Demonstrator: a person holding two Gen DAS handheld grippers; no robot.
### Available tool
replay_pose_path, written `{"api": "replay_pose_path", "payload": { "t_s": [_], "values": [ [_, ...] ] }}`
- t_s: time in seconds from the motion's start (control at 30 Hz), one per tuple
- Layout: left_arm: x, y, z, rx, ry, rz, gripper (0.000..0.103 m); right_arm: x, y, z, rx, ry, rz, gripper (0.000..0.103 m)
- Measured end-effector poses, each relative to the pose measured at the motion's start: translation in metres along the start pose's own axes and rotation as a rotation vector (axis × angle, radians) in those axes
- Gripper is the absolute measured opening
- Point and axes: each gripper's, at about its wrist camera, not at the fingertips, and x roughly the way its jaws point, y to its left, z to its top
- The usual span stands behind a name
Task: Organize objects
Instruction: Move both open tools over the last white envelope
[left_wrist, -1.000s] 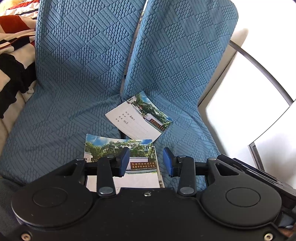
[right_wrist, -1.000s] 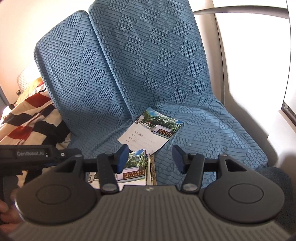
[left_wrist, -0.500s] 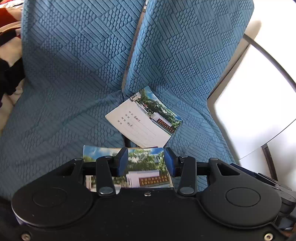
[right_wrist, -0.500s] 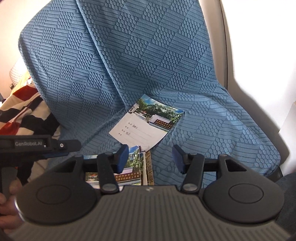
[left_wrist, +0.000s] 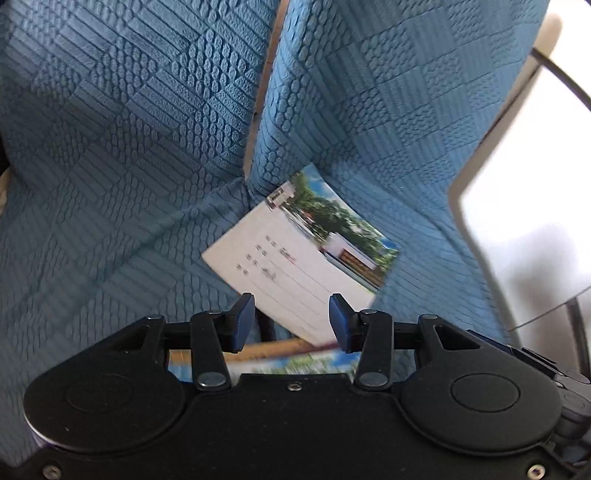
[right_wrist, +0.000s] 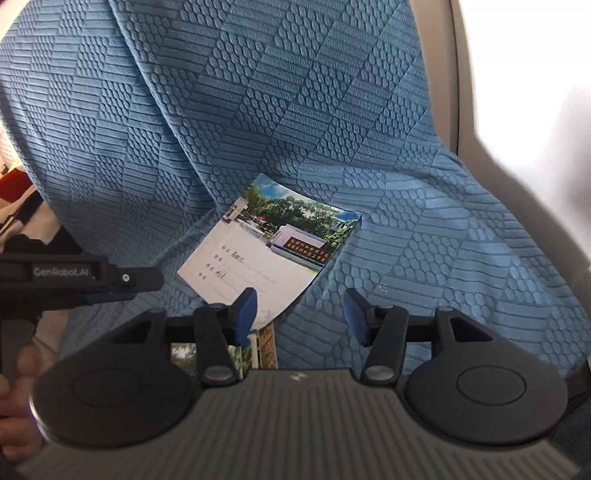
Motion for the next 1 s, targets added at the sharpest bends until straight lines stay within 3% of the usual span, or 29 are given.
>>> {"api": "replay_pose_path", "payload": {
  "t_s": [0.33,0.53,0.6,1.0],
  "values": [
    [0.057,0.028,0.038,0.007,0.074,-0.001,0.045,0.056,0.001,0.014,-0.020,0.046,0.061,0.053],
    [0.082,0.047,0.047,-0.014,0.112,0.019,0.047,0.084,-0.002,0.018,-0.025,0.101,0.086,0.033],
    [0.088,0.052,0.049,-0.016,0.128,0.023,0.047,0.091,-0.004,0.018,-0.015,0.117,0.091,0.031],
    [0.117,0.066,0.053,0.014,0.172,-0.003,0.051,0.105,-0.006,0.012,0.009,0.165,0.102,0.028]
  ]
}}
